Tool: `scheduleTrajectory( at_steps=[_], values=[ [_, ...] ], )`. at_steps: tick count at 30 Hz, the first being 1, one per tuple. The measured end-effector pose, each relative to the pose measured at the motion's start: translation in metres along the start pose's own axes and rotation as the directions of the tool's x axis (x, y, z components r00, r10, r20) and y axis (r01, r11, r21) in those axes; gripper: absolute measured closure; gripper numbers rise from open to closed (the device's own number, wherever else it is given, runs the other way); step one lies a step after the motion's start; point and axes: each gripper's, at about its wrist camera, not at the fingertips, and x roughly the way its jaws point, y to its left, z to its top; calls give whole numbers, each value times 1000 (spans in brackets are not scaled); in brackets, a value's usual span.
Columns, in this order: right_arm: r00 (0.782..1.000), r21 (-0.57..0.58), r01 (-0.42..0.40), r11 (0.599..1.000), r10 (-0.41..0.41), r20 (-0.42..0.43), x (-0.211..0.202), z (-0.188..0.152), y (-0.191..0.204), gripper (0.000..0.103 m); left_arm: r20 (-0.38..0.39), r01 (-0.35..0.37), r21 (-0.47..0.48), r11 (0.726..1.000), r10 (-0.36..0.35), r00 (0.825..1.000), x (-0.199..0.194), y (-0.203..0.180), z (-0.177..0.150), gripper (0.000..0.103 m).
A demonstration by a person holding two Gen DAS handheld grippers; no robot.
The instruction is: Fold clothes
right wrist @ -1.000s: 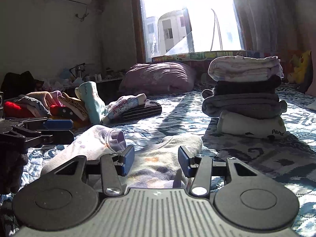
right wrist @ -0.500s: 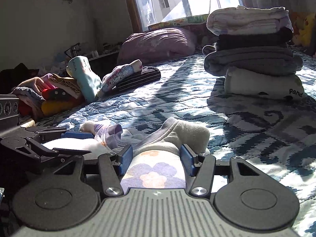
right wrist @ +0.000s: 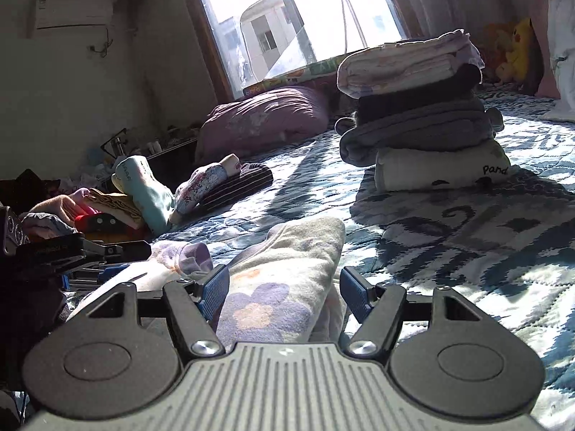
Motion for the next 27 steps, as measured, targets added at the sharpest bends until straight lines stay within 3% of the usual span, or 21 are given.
scheduleTrajectory(
  at_steps=[2, 3, 5, 6, 8, 9, 10, 12, 17, 19, 20, 23, 25, 27],
  values=[
    [1000, 1, -5, 1000, 5, -6, 2, -1, -1, 36, -8, 30, -38, 999, -30, 1000, 5, 8, -3, 56],
    [1000, 5, -15, 1000, 15, -5, 2, -1, -2, 36, -8, 67, -48, 997, -67, 998, 4, 9, -1, 67],
    [999, 16, -35, 999, 35, 1, 2, 0, -4, 36, 13, 186, -103, 977, -186, 983, -2, 14, 4, 73],
    [999, 22, -45, 999, 45, 6, 2, 1, -5, 35, 19, 273, -174, 946, -274, 962, -3, 20, 7, 74],
    [998, 35, -62, 997, 61, 13, 3, 3, -6, 36, 45, 407, -375, 833, -422, 906, 6, 41, 2, 74],
    [998, 41, -61, 997, 61, 4, 6, 3, -7, 36, 26, 383, -468, 797, -420, 907, 16, 53, -4, 74],
    [998, 48, -57, 997, 57, -10, 10, 3, -9, 37, -13, 332, -516, 789, -395, 919, 24, 61, -10, 74],
    [998, 59, -54, 997, 56, -38, 17, 1, -11, 44, -38, 296, -575, 763, -386, 922, 33, 72, -18, 76],
    [998, 62, -47, 997, 50, -50, 18, 1, -9, 46, -40, 273, -525, 806, -344, 938, 30, 65, -15, 70],
    [999, 59, -44, 997, 45, -19, 11, 3, -7, 45, -3, 294, -489, 821, -339, 941, 20, 59, -9, 57],
    [999, 58, -43, 997, 43, -4, 7, 5, -6, 45, 17, 295, -473, 830, -326, 945, 13, 57, -5, 43],
    [998, 23, -3, 1000, 1, 62, -10, 10, -3, 45, 92, 263, -375, 889, -247, 965, -18, 48, 8, 40],
    [995, -51, 24, 998, -18, 103, -18, 13, 4, 45, 129, 239, -214, 947, -215, 968, -39, 30, 16, 40],
    [992, -129, 17, 991, 0, 129, -20, 17, 10, 45, 132, 261, -22, 965, -256, 958, -54, 1, 17, 40]
  ],
)
